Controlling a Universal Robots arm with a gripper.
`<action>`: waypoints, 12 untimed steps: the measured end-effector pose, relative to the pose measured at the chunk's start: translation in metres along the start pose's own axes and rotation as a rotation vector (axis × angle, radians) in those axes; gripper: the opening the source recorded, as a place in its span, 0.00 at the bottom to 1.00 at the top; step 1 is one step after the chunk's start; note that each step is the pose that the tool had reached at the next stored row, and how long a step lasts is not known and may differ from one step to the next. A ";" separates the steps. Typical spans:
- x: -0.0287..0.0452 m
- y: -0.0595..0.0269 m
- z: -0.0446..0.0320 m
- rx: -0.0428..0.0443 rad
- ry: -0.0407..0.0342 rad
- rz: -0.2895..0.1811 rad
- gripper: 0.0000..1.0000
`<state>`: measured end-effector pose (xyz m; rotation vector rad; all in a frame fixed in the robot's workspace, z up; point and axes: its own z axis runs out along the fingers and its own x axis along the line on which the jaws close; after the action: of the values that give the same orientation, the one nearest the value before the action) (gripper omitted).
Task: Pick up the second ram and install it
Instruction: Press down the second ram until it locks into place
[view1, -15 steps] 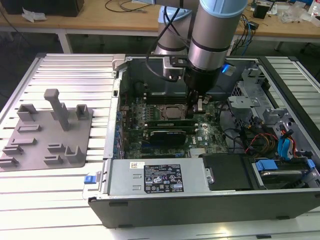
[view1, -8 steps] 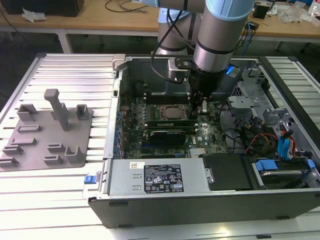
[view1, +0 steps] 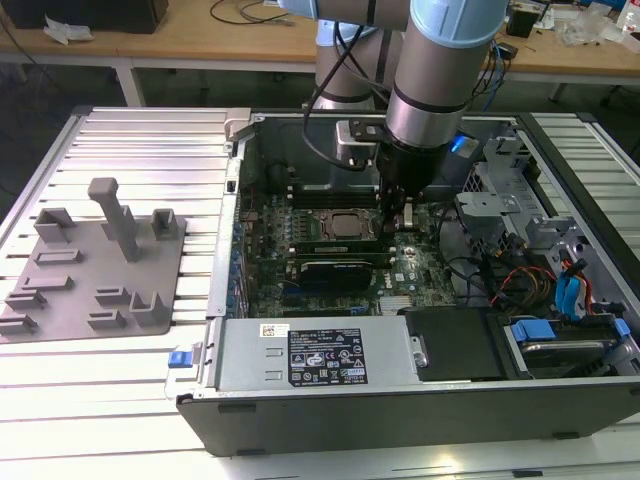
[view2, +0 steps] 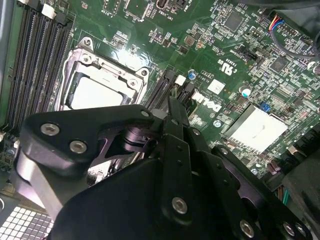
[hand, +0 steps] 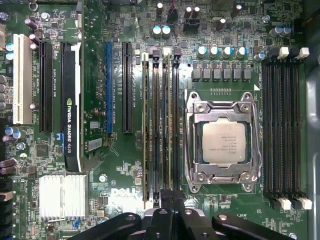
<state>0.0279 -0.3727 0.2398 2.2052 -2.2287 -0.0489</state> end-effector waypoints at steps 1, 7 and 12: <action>0.0000 0.0000 0.0011 0.0000 0.0000 0.000 0.08; 0.0000 -0.0001 0.0038 -0.0001 0.0001 0.000 0.08; 0.0001 -0.0001 0.0053 -0.0001 0.0003 0.000 0.08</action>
<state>0.0279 -0.3727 0.2345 2.2050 -2.2285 -0.0486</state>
